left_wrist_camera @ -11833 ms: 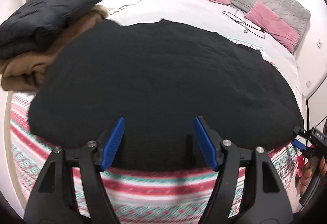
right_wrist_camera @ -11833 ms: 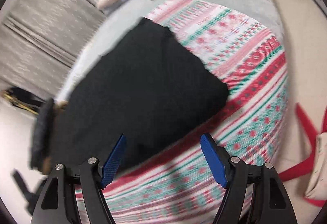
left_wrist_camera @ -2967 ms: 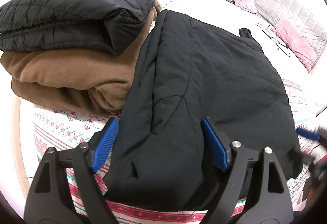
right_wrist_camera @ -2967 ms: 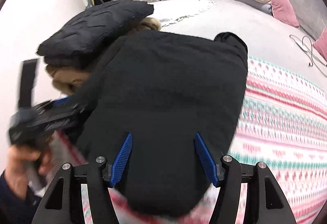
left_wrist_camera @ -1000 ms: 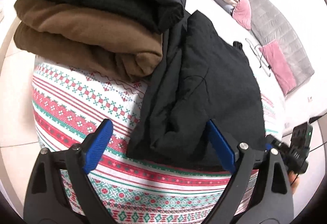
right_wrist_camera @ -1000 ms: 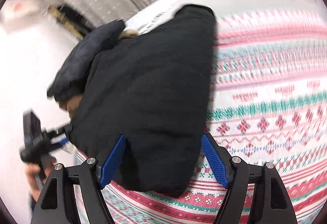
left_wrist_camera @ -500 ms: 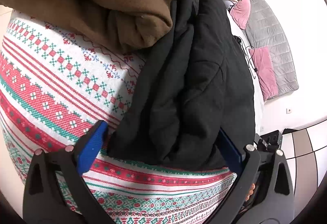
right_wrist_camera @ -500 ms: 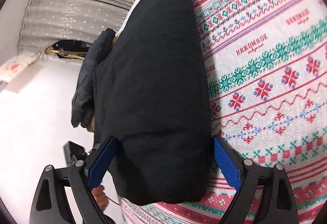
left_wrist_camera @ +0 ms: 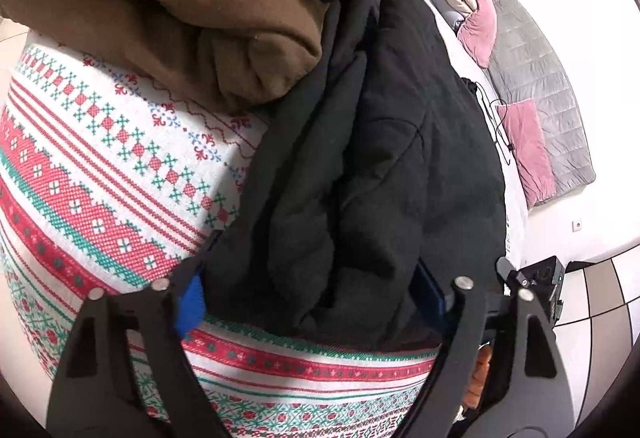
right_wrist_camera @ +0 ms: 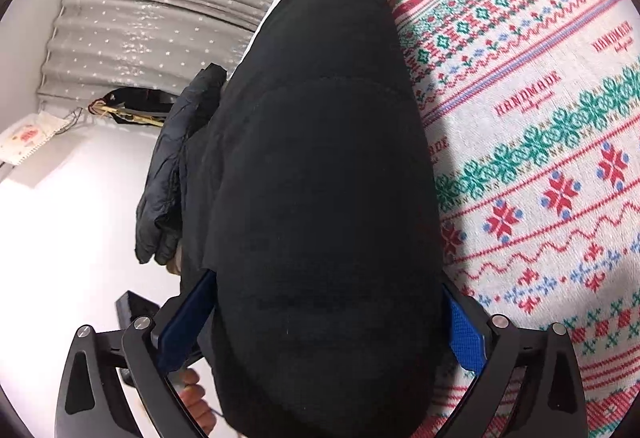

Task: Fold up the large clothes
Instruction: 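Lift the folded black coat with both grippers and carry it away from the stack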

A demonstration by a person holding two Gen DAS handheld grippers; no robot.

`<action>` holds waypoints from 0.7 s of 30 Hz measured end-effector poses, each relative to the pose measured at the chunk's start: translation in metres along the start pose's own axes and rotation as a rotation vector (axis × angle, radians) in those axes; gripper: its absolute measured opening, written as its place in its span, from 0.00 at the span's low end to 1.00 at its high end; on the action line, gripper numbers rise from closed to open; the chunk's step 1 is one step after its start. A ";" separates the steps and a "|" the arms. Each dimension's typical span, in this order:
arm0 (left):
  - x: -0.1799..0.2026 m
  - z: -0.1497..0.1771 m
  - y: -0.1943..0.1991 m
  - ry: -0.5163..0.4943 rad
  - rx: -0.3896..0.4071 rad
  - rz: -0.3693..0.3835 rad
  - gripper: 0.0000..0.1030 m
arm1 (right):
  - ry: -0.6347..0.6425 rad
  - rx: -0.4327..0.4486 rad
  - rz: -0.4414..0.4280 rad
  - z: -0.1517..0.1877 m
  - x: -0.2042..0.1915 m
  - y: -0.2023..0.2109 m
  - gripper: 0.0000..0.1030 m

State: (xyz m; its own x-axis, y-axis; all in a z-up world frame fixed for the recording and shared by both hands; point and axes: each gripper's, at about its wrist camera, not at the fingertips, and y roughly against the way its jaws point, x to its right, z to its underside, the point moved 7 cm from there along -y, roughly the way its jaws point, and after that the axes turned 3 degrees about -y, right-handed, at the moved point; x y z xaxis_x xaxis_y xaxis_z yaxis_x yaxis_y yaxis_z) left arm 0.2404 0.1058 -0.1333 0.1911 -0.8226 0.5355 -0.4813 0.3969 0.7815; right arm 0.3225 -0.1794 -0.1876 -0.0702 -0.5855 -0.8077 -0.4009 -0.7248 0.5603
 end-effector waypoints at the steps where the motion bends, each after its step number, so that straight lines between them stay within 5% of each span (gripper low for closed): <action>1: 0.003 0.000 0.001 -0.005 0.007 0.000 0.72 | 0.009 0.002 0.005 -0.001 -0.002 -0.001 0.95; 8: 0.027 -0.002 0.004 -0.085 0.077 -0.054 0.50 | 0.140 0.049 0.065 0.000 -0.028 0.008 0.63; 21: 0.083 -0.011 0.027 -0.134 0.247 0.058 0.39 | 0.255 0.162 0.018 -0.017 -0.059 0.046 0.52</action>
State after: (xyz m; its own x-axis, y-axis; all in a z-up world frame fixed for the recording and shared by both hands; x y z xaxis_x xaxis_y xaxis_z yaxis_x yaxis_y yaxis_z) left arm 0.2528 0.0532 -0.0638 0.0501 -0.8547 0.5167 -0.6854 0.3469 0.6402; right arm 0.3233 -0.1848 -0.1111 0.1445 -0.6850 -0.7141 -0.5439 -0.6578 0.5210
